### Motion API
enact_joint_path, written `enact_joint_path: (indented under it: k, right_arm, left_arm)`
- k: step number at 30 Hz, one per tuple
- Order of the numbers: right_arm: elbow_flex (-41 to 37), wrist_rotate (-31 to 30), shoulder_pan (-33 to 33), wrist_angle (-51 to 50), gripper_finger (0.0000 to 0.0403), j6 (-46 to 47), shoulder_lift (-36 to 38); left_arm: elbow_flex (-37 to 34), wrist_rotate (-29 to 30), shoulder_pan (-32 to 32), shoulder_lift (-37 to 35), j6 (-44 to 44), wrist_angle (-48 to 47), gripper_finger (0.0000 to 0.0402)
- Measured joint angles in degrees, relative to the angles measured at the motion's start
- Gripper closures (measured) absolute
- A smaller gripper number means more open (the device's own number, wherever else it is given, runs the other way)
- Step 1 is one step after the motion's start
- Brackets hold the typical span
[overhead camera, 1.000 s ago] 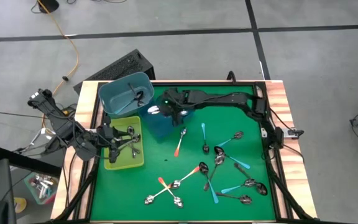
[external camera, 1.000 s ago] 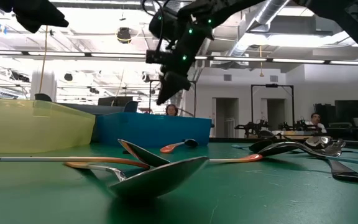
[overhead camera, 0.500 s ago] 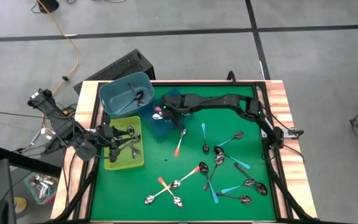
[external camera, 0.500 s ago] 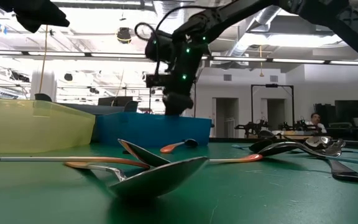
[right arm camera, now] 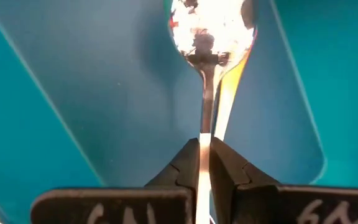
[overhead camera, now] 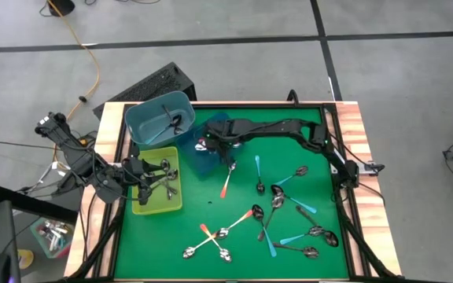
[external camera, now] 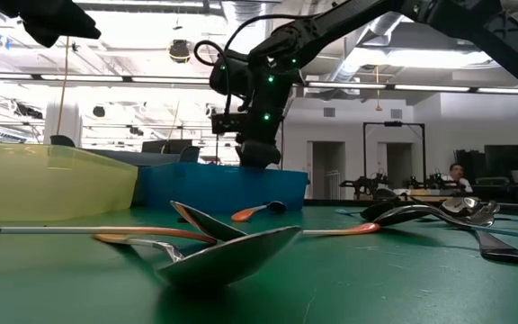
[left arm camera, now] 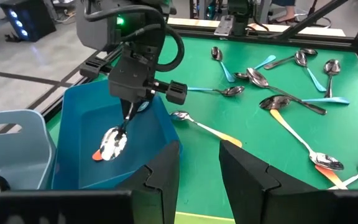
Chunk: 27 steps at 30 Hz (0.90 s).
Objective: Sort silverware by color (type)
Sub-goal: Put the orange spoon into the blue bin, then adjust the black spoon in the green bin
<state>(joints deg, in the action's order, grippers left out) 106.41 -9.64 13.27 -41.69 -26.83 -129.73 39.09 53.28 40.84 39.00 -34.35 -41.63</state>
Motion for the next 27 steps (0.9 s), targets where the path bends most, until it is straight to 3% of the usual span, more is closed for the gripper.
enact_joint_path:
  k: [17,21,27]
  right_arm:
    - [0.17,-1.06,-0.48,0.26,0.0312,0.21,1.57]
    - [4.19,-1.04,-0.43,-3.33,0.0298,0.31,3.02]
    - [17.08,-0.97,-0.65,-14.69,0.0291,2.57,3.07]
  left_arm:
    - [0.0,0.04,0.01,-0.02,0.81,-0.1,0.0301]
    - [0.0,0.08,0.02,-0.02,0.9,-0.09,0.0301]
    - [0.0,0.09,0.02,-0.07,0.9,0.26,0.0301]
